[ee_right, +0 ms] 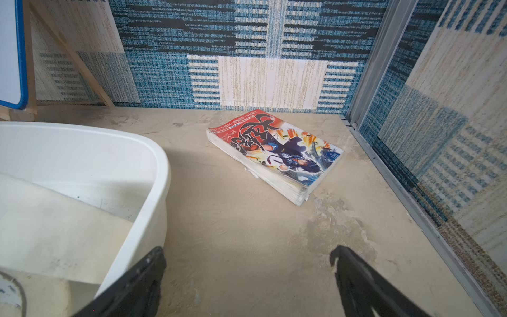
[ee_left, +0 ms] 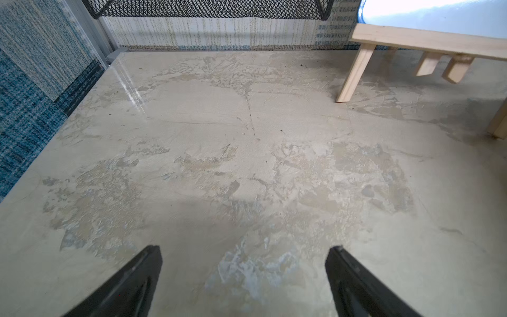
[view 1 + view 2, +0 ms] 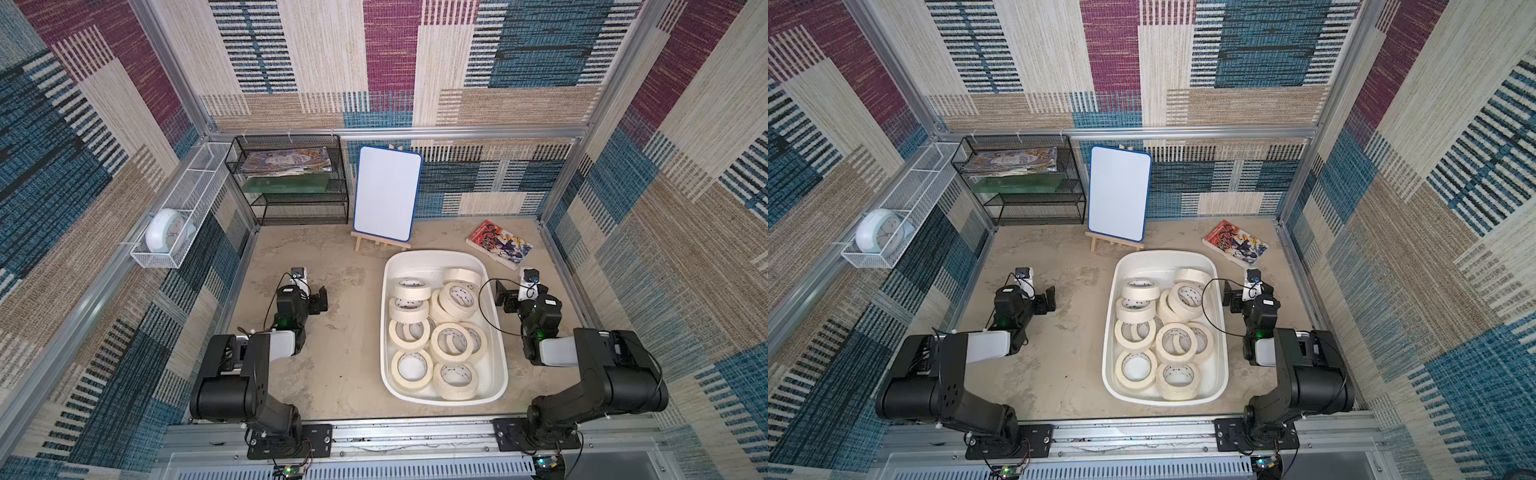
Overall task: Take out the art tape in the storage box
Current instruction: Pick up the art tape from the storage box.
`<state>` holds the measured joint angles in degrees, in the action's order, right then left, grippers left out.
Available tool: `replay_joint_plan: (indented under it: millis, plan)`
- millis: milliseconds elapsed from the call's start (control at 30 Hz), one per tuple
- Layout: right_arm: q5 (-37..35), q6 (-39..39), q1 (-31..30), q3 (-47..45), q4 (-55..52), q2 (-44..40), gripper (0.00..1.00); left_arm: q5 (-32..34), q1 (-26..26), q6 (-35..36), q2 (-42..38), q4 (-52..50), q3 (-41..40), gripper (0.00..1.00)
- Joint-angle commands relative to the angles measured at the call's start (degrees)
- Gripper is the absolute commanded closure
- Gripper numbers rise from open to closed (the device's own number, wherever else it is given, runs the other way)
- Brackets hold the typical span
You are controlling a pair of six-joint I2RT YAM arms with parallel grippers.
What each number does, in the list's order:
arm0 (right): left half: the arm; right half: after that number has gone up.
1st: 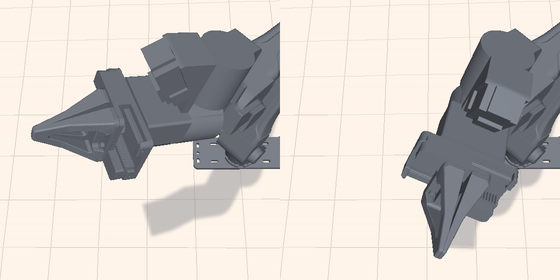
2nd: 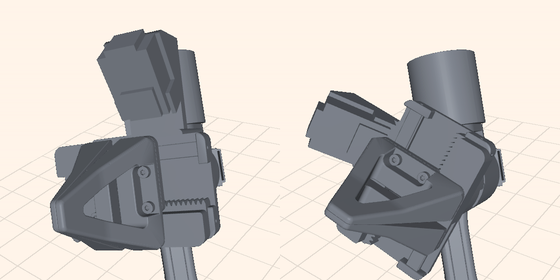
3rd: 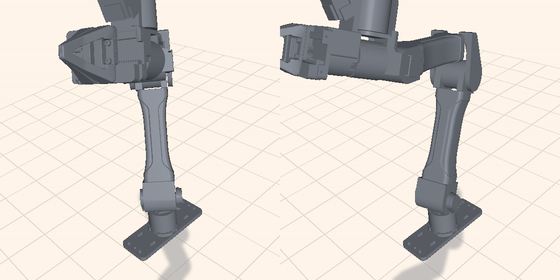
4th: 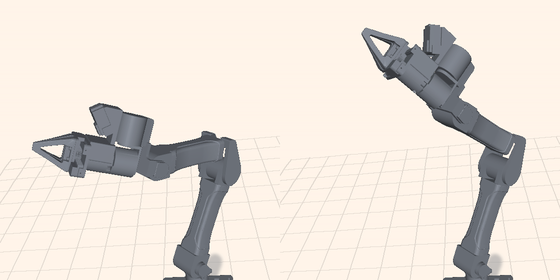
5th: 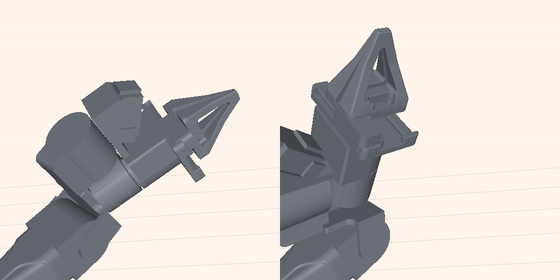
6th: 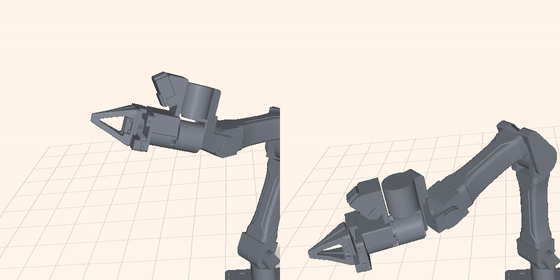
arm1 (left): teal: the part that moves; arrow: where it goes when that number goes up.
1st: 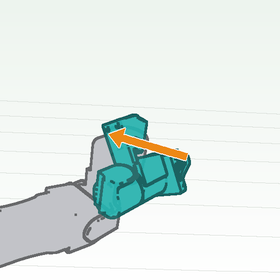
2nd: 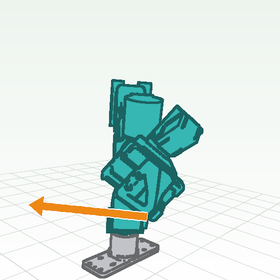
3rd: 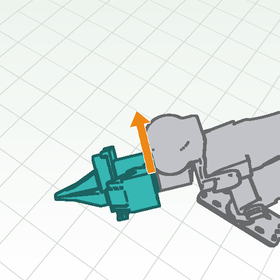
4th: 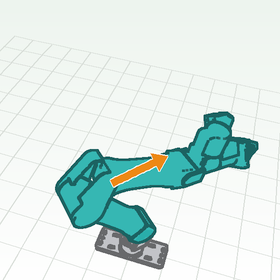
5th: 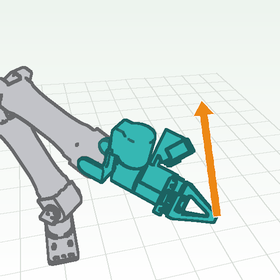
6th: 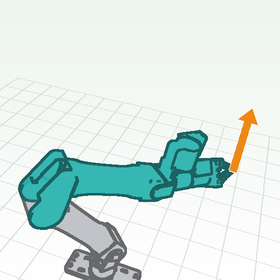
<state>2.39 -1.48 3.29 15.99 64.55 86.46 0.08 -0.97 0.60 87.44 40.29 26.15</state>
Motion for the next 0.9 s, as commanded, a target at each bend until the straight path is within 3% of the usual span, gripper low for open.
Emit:
replay_joint_plan:
  millis: [0,867]
  plan:
    - [1.12,0.27,-0.22,0.01,0.90,-0.01,0.00,0.07,0.01,0.32,-0.23,0.67,0.29,0.01]
    - [1.35,0.32,-0.13,0.46,0.20,0.20,0.01,-0.10,0.01,0.37,-0.03,0.36,0.58,0.01]
